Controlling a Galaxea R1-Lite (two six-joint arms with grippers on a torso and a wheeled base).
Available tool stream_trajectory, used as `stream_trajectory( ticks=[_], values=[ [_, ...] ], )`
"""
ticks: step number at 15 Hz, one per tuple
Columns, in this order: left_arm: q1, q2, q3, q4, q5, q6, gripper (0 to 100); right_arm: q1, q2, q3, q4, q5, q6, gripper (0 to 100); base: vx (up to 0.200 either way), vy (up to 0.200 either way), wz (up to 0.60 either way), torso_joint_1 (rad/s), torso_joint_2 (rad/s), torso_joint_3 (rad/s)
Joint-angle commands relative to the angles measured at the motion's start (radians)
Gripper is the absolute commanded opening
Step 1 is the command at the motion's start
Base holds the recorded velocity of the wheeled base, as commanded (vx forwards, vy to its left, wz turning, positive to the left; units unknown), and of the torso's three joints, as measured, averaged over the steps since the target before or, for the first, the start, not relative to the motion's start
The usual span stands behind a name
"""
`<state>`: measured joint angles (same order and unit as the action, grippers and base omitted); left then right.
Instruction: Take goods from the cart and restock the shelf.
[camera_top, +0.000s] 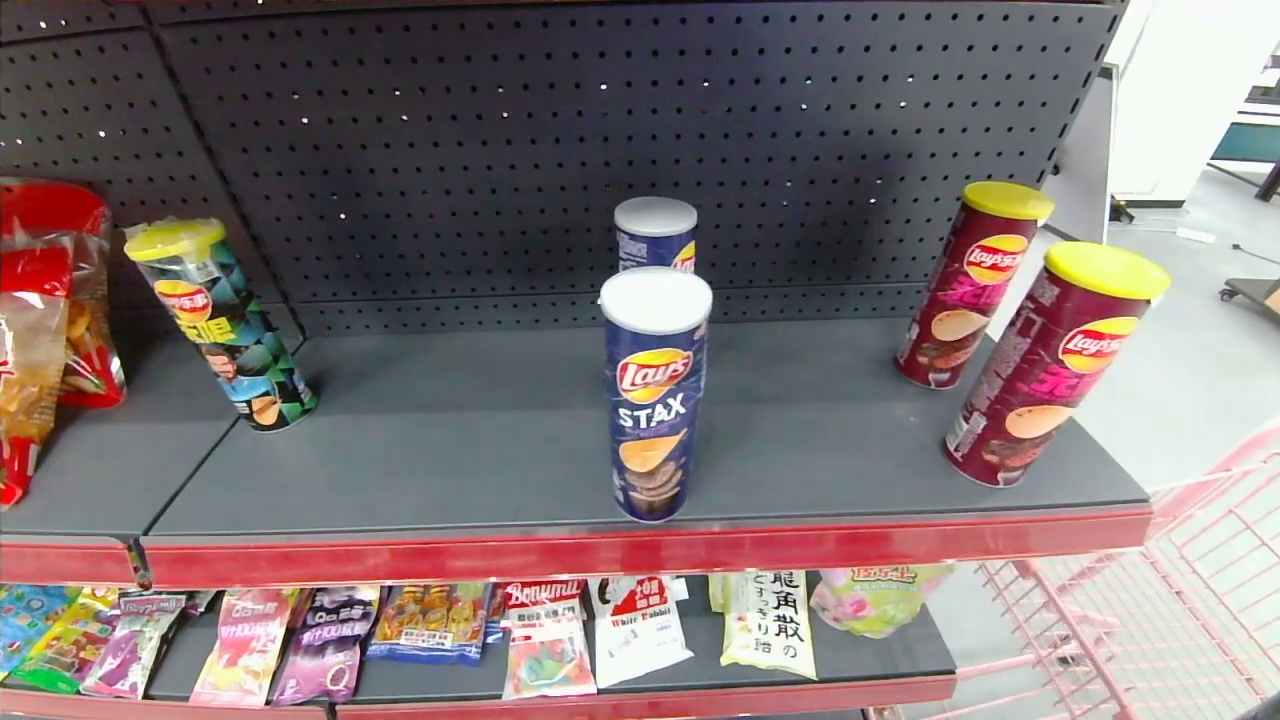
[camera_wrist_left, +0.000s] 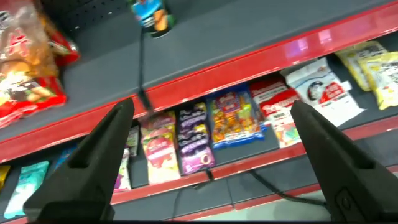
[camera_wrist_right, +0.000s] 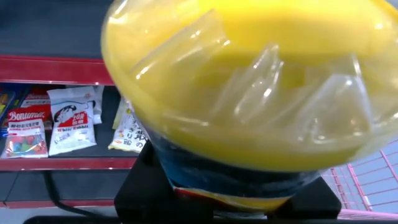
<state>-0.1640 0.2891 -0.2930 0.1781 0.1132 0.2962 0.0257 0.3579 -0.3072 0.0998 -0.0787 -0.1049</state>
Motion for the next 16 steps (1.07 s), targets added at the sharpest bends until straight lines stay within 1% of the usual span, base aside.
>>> stream_trajectory(
  ticks=[1,16],
  values=[
    [0.0,-0.007,0.0,0.0,0.0,0.0,100,-0.001,-0.013,0.004,0.001,0.0,0.001,0,0.0,0.2,0.0,0.007,0.0,0.002],
    [0.0,-0.01,0.0,0.0,0.0,0.0,100,-0.001,-0.056,0.04,0.001,0.0,0.001,0,0.0,0.2,0.0,0.002,0.0,0.003]
  ],
)
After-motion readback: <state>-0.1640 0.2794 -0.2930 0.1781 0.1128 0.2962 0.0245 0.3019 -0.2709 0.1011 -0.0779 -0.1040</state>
